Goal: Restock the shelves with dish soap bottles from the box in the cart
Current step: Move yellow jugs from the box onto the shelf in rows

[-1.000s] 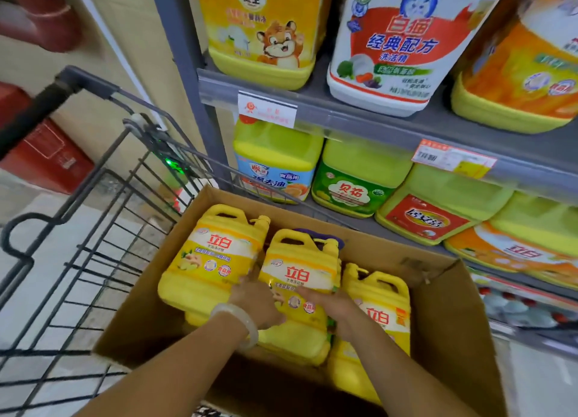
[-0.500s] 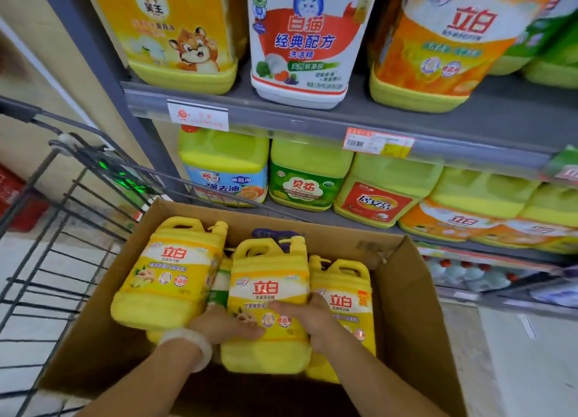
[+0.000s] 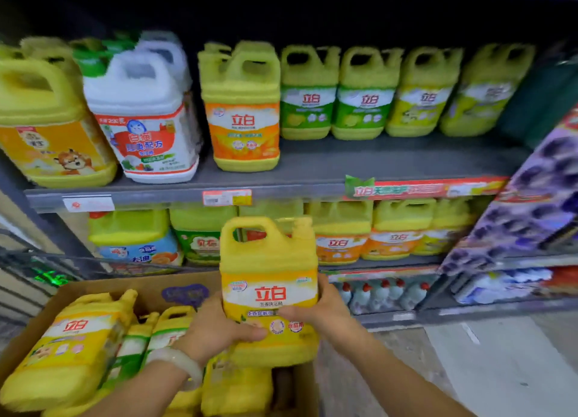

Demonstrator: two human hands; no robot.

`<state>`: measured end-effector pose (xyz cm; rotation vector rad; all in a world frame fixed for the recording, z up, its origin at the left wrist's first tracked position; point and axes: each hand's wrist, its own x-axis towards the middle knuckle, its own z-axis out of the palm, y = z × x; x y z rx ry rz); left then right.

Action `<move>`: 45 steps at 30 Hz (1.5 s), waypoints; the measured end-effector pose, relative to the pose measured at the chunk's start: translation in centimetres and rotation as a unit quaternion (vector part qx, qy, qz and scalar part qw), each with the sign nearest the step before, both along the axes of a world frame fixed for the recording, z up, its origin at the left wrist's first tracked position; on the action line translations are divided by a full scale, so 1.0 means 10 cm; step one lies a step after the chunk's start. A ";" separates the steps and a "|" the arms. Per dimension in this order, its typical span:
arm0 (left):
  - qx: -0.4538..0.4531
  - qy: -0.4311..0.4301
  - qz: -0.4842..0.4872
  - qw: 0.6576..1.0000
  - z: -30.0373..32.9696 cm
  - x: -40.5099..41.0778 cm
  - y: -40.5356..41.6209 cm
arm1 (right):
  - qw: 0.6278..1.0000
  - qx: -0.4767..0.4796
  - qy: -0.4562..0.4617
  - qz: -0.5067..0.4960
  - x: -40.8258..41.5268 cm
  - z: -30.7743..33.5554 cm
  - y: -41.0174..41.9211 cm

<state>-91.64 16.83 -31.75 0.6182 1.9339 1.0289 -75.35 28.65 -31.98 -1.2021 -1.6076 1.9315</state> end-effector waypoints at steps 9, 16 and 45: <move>0.145 0.035 -0.096 0.984 0.60 1.82 1.06 | 0.993 0.100 0.010 -0.067 1.92 0.62 0.81; 0.204 0.056 -0.104 0.972 0.85 2.37 1.71 | 0.979 0.168 0.040 -0.111 2.52 0.93 1.35; 0.237 0.173 -0.011 0.956 0.95 1.59 5.17 | 0.973 0.209 0.043 -0.086 1.55 1.14 4.98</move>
